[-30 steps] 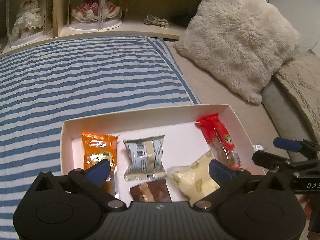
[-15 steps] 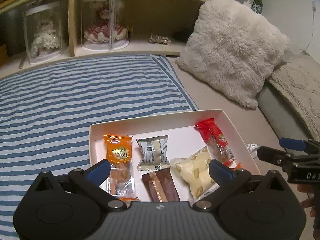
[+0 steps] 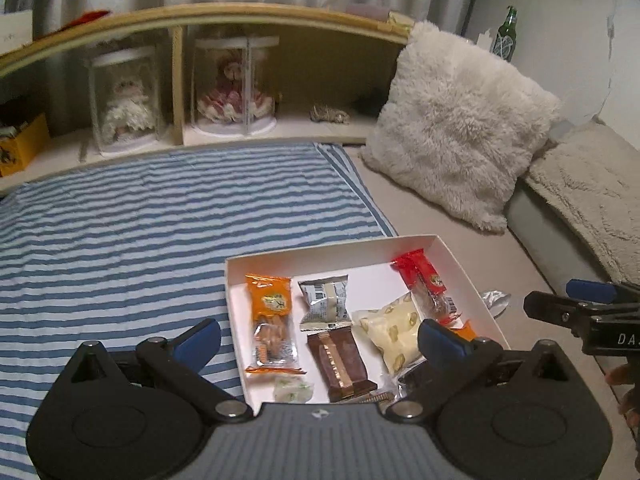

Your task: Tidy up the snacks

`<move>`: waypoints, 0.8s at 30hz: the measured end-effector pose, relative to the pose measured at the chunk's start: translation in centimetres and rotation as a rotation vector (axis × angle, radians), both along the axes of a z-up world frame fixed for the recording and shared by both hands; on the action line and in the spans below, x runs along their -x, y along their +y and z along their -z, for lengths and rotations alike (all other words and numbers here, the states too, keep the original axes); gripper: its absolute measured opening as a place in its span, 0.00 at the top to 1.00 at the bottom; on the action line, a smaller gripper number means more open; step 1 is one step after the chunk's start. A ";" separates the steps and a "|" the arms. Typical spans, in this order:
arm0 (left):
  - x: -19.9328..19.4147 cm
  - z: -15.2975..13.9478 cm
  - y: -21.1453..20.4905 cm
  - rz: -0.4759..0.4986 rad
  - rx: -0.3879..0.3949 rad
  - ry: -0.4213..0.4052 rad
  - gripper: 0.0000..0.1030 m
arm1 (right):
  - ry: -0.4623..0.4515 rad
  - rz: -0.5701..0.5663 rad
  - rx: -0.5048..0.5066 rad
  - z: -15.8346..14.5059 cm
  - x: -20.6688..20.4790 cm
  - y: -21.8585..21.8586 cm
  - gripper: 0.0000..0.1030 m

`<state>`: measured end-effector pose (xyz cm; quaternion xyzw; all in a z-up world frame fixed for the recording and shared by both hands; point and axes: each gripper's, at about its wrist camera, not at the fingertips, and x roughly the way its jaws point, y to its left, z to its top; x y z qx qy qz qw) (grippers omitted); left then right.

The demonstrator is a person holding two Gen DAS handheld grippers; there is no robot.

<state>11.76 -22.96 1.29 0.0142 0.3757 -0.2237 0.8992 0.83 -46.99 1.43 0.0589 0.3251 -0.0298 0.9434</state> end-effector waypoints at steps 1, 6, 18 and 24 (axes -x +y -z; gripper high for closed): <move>0.4 -0.2 0.2 -0.003 -0.002 -0.006 0.00 | 0.002 -0.003 0.001 -0.3 0.3 0.2 0.00; 3.1 -1.4 1.9 -0.016 0.007 -0.052 0.00 | -0.030 -0.033 0.012 -1.7 2.5 1.7 0.00; 9.4 -1.0 5.0 -0.041 -0.054 -0.153 0.00 | -0.093 -0.043 0.057 -2.5 8.2 4.5 0.00; 11.8 -0.2 6.6 -0.077 -0.067 -0.203 0.00 | -0.132 -0.033 0.122 -1.9 11.5 6.2 0.01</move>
